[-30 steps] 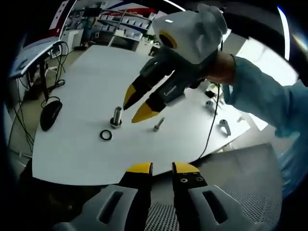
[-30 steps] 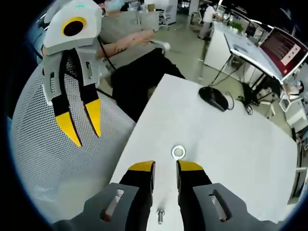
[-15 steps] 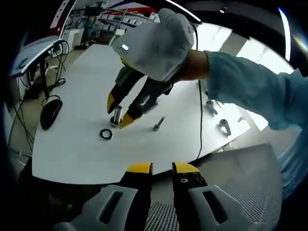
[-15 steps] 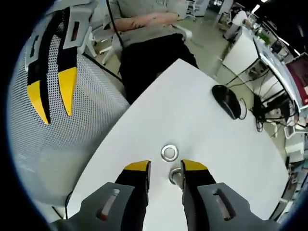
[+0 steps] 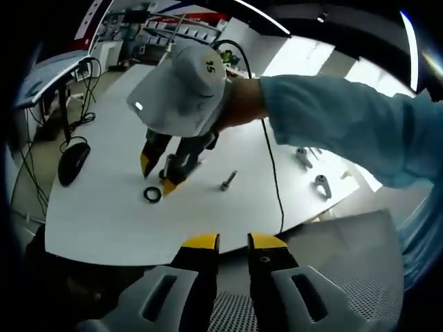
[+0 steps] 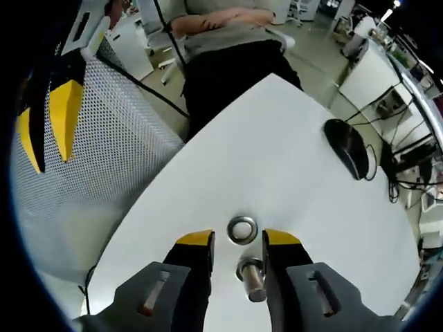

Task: Place the washer onto the threaded stud by aligning its center hole with the stud, sliding it down to the base, and recovering from edge contact or off-axis alignment until the washer reaches the visible bottom stop.

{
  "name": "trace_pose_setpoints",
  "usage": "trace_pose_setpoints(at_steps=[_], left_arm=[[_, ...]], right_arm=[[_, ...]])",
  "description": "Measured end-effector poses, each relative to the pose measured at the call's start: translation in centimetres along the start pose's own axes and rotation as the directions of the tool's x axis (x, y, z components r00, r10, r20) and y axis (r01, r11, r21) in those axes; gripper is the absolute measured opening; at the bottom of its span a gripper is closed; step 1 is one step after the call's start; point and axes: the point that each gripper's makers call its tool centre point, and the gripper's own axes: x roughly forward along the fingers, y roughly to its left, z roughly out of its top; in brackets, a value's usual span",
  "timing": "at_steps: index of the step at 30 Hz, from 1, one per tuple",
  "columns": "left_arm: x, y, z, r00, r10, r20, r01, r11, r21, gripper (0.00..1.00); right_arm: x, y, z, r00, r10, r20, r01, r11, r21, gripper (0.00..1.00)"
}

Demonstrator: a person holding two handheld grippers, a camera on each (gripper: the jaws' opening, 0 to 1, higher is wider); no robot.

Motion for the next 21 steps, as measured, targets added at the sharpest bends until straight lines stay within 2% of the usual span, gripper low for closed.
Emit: trace_pose_setpoints(at_steps=[5,11,16,21], left_arm=[[0.0,0.1,0.0,1.000,0.002,0.003,-0.002,1.000,-0.004,0.14],[0.1,0.2,0.2,1.000,0.003,0.009,-0.003,1.000,-0.009,0.14],[0.1,0.3,0.3,1.000,0.004,0.012,-0.004,1.000,-0.012,0.14],[0.1,0.3,0.3,1.000,0.005,0.012,-0.004,1.000,-0.012,0.14]], right_arm=[[1.3,0.2,-0.5,0.999,0.023,-0.041,-0.023,1.000,-0.013,0.29],[2.3,-0.4,-0.9,0.998,0.031,-0.045,-0.031,1.000,-0.001,0.29],[3.0,-0.2,-1.6,0.997,0.034,-0.071,-0.036,0.999,-0.020,0.30],[3.0,-0.1,-1.5,0.997,0.017,-0.073,-0.020,0.999,-0.043,0.28]])
